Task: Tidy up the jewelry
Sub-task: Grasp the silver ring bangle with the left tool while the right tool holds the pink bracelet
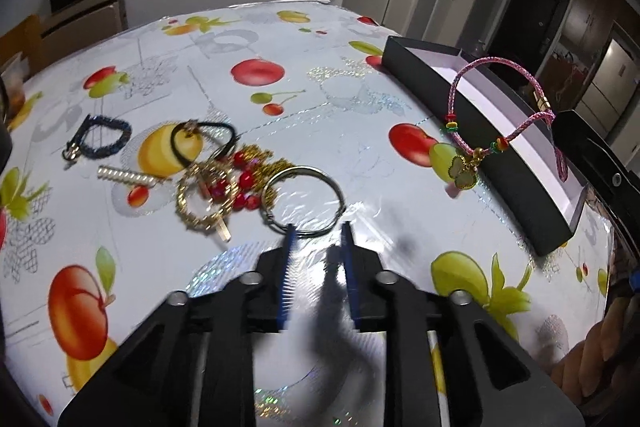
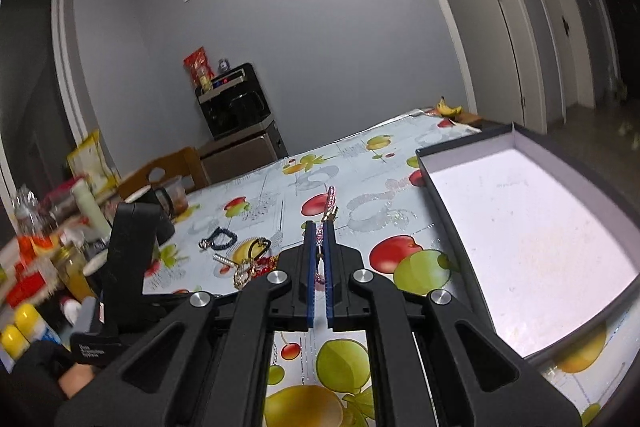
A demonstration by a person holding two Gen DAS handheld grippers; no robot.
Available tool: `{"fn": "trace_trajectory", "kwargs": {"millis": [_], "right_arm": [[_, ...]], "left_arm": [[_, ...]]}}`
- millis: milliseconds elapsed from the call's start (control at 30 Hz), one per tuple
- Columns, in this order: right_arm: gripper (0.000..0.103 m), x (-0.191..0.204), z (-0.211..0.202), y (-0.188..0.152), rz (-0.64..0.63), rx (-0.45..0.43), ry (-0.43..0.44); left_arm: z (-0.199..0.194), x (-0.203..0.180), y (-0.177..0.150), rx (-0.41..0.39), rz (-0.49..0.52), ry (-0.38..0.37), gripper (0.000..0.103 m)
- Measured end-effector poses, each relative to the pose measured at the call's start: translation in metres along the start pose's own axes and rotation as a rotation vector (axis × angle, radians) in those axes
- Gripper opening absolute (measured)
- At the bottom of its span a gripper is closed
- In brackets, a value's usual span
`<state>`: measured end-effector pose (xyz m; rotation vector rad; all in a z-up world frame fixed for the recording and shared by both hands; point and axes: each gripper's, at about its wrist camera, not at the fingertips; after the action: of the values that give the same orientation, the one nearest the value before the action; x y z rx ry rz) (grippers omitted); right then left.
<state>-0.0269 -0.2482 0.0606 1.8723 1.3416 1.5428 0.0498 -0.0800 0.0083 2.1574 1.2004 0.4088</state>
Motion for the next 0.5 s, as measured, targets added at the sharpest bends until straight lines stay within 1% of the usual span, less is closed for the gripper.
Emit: {"fn": "trace_trajectory", "kwargs": {"millis": [133,267,333,400,433,467,500], "right_arm": [[0.004,-0.0066,0.0027,-0.0007,0.039,0.017,0.010],[0.004,-0.0046,0.0018,-0.0028,0.028,0.014,0.013],[0.004,-0.0024,0.0006,-0.0034,0.020,0.014,0.011],[0.004,-0.0024,0.0003,-0.0033,0.018,0.014,0.010],[0.004,-0.0026,0.0004,-0.0035,0.021,0.014,0.010],[0.004,-0.0033,0.0004,-0.0033,0.025,0.016,0.010],[0.004,-0.0032,0.0005,-0.0034,0.029,0.018,0.010]], "left_arm": [[0.0041,-0.0054,0.0045,0.002,0.002,0.001,0.027],[0.0059,-0.0083,0.0067,0.002,0.002,0.007,0.027],[0.0066,-0.0064,0.0079,-0.003,-0.016,0.004,0.027],[0.0070,-0.0057,0.0089,-0.007,-0.022,-0.004,0.035],[0.0073,-0.0058,0.0095,-0.009,-0.021,-0.005,0.045],[0.0071,-0.0055,0.0099,-0.012,-0.021,-0.011,0.048],[0.0077,-0.0053,0.0104,-0.011,-0.023,-0.014,0.048]]}}
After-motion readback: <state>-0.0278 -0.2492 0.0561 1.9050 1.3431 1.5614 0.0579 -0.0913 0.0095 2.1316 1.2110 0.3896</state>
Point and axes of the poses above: each gripper's, at about its wrist camera, not at the fingertips, and z roughly the way its jaws point, x to its left, y to its top, and after that the axes turned 11 degrees about z, right-handed
